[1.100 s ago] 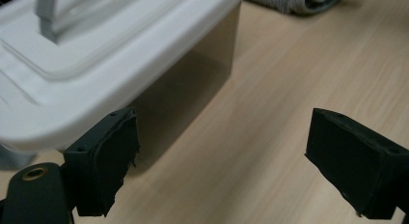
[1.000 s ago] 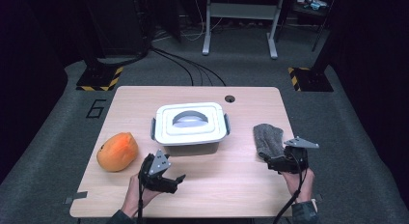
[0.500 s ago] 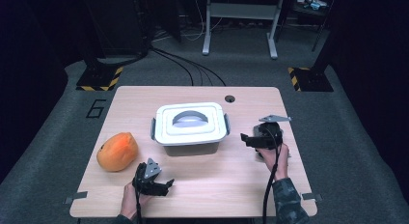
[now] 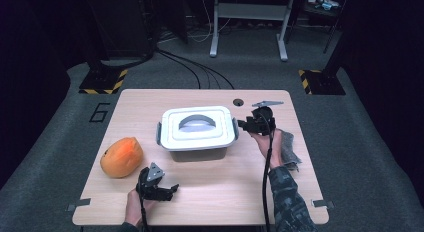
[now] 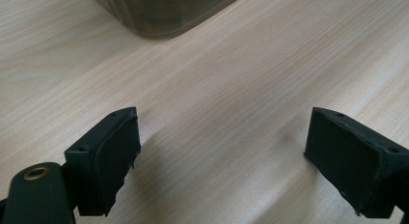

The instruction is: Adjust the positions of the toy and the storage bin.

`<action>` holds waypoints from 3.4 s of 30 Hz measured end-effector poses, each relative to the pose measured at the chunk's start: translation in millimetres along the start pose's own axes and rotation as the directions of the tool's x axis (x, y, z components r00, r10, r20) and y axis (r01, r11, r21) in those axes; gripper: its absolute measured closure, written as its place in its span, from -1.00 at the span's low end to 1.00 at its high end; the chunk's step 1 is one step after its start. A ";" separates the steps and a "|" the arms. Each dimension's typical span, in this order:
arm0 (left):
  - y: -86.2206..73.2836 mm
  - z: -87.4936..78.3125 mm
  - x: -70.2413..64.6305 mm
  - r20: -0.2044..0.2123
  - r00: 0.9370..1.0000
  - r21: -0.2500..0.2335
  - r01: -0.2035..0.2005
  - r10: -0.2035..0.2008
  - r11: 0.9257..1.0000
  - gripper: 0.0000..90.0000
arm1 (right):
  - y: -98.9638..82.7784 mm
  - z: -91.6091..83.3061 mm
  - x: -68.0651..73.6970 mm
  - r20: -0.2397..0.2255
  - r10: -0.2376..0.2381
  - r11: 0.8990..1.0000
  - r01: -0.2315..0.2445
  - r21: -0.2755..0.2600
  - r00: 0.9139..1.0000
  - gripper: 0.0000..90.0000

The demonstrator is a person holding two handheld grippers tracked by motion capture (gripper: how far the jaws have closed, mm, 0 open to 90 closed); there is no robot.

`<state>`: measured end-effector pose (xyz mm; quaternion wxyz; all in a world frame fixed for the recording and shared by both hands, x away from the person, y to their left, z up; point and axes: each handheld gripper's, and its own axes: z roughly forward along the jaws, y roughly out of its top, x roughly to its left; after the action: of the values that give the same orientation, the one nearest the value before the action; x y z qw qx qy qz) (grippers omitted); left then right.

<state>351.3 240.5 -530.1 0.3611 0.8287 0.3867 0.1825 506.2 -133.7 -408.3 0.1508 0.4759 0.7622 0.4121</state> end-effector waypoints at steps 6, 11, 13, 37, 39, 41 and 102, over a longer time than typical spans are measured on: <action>0.0 -0.3 0.1 0.003 1.000 0.000 -0.008 0.008 1.000 -0.70 | 9.9 14.4 1.9 -0.009 0.000 1.000 0.000 0.020 1.000 0.45; 0.0 -0.3 -0.4 -0.003 1.000 0.000 -0.010 0.010 1.000 -0.70 | 14.6 25.8 1.5 -0.012 -0.007 0.999 0.007 0.035 1.000 0.53; -0.1 -0.1 -0.3 -0.002 1.000 -0.003 -0.009 0.009 1.000 -0.70 | 15.6 29.6 0.3 -0.017 0.012 0.998 -0.011 0.054 1.000 0.63; -0.3 -0.9 -2.1 -0.007 1.000 -0.006 -0.016 0.016 1.000 -0.70 | 4.1 23.2 -2.2 0.034 0.072 0.995 -0.074 0.063 0.997 0.77; -0.3 -0.7 -2.4 -0.008 1.000 -0.009 -0.012 0.012 1.000 -0.70 | 2.1 20.7 -3.2 0.038 0.070 0.996 -0.072 0.060 0.997 0.76; -0.3 -0.7 -2.4 -0.008 1.000 -0.010 -0.013 0.013 1.000 -0.70 | 0.5 18.5 -3.3 0.040 0.075 0.995 -0.077 0.061 0.996 0.76; -0.4 -0.6 -1.9 -0.005 1.000 -0.010 -0.011 0.011 1.000 -0.69 | 23.4 16.3 70.1 -0.141 -0.264 0.959 0.276 0.071 0.954 0.41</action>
<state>349.5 239.5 -530.0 0.3631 0.8287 0.3821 0.1883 495.3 -61.3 -388.9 0.1340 0.3457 0.8460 0.3832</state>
